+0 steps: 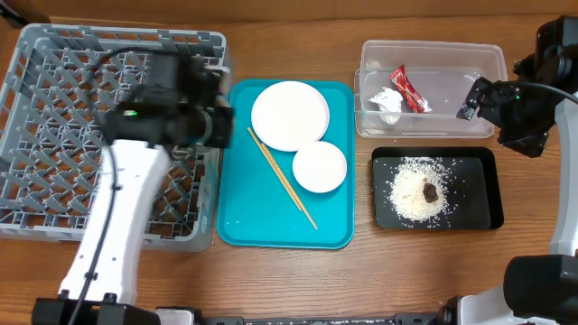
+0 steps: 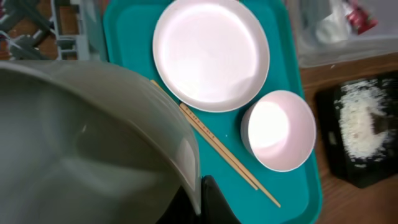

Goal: Sort waste into correct bins and load items into the dishwasher
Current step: 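Carry the white cup with the left gripper into the dish rack, then grasp the white plate edge on the teal tray with the left gripper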

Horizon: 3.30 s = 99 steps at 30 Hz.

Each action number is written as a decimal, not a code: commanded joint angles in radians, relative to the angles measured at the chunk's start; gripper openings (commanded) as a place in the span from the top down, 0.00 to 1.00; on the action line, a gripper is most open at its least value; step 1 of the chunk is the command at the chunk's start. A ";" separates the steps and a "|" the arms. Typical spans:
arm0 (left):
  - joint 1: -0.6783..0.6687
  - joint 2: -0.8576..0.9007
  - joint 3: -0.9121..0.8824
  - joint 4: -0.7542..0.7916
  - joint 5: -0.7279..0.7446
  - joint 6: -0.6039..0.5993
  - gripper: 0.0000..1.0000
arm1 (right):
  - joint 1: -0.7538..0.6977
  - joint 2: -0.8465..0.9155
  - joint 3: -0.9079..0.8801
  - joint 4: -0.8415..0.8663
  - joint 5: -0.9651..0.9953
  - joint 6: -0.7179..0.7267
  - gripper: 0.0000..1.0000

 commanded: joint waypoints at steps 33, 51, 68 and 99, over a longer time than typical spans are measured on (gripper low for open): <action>0.604 0.392 -0.002 -0.109 0.709 0.332 0.76 | 0.003 -0.008 0.004 -0.017 -0.005 0.000 0.00; 0.713 0.274 0.032 -0.175 0.473 0.229 0.00 | 0.003 -0.008 0.004 -0.018 -0.005 0.000 0.00; 0.385 -0.028 0.045 -0.109 0.299 0.116 0.00 | 0.003 -0.008 0.004 -0.018 -0.005 0.000 0.00; -0.605 0.478 0.045 0.109 -0.206 0.077 0.36 | 0.003 -0.008 0.004 -0.025 0.021 0.000 0.00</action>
